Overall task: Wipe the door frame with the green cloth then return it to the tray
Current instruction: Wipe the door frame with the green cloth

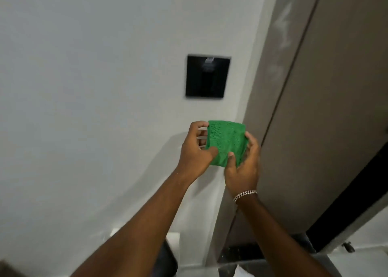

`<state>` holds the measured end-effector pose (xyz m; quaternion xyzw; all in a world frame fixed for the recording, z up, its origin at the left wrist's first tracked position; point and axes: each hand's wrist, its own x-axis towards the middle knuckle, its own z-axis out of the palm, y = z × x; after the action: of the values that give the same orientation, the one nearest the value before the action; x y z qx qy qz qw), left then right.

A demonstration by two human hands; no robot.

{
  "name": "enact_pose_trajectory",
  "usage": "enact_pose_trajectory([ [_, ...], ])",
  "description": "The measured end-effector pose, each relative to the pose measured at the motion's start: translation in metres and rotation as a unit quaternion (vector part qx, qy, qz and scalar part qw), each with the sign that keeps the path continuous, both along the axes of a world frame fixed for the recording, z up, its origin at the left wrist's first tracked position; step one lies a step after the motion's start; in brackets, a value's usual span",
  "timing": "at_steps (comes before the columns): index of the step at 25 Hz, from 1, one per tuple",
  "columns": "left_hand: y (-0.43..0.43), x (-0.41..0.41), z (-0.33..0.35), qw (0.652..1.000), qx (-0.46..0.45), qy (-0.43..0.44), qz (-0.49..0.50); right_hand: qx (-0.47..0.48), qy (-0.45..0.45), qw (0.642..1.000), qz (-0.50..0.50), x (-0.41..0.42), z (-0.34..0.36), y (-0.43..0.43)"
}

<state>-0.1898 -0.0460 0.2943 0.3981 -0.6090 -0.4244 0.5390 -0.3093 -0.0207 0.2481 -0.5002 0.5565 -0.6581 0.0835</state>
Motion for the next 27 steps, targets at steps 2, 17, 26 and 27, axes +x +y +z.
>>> enact_pose_trajectory([
  [2,-0.008,-0.027,0.042,0.998,-0.067,-0.01,-0.018,-0.046,0.004,0.999,-0.028,-0.03,0.042,-0.008],
  [17,-0.041,-0.078,0.129,0.94,-0.279,-0.169,0.094,-0.114,0.236,0.964,-0.053,-0.066,0.128,-0.066],
  [26,-0.066,-0.006,0.252,0.722,-0.495,-0.413,0.252,-0.122,0.339,0.905,-0.228,-0.071,0.136,-0.096],
  [27,-0.074,-0.002,0.265,0.705,-0.484,-0.442,0.271,-0.128,0.327,0.906,-0.236,-0.069,0.141,-0.099],
])
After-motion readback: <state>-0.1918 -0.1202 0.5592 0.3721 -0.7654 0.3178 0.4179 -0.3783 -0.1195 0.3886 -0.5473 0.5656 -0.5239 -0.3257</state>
